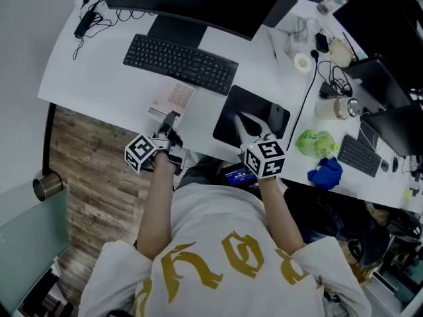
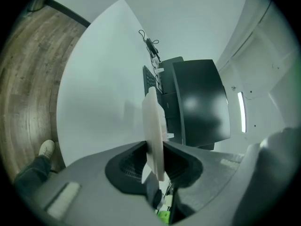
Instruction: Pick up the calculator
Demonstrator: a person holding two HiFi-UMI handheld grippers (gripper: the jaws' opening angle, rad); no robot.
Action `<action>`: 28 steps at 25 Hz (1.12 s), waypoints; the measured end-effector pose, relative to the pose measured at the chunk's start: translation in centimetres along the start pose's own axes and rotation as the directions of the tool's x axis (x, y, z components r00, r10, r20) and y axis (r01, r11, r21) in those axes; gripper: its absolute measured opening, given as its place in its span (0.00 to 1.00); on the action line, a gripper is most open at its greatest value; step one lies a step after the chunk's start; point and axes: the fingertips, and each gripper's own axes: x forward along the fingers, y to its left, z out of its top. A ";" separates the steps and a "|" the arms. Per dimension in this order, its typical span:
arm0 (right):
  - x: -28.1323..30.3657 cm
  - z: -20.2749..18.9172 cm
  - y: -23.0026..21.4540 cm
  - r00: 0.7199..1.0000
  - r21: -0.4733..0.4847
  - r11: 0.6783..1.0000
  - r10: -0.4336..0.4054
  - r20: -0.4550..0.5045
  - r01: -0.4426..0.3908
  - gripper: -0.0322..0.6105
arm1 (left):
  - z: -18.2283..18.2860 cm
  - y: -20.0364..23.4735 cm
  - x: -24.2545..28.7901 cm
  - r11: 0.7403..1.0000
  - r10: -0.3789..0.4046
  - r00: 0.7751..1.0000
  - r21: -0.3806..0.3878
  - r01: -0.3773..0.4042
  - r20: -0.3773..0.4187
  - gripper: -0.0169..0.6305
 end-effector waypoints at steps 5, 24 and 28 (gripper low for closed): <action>-0.7 1.1 0.8 0.998 -0.032 0.999 0.045 0.033 -0.044 0.09 | -1.2 -2.1 -1.7 0.999 -0.047 0.998 -0.011 0.047 0.030 0.16; -2.2 4.2 2.9 0.989 -0.112 0.989 0.111 0.101 -0.099 0.09 | -4.5 -8.9 -5.2 0.984 -0.170 0.985 0.067 0.168 0.033 0.16; -2.7 4.5 3.2 0.986 -0.118 0.988 0.117 0.115 -0.103 0.09 | -4.6 -9.2 -5.8 0.982 -0.180 0.983 0.071 0.176 0.046 0.16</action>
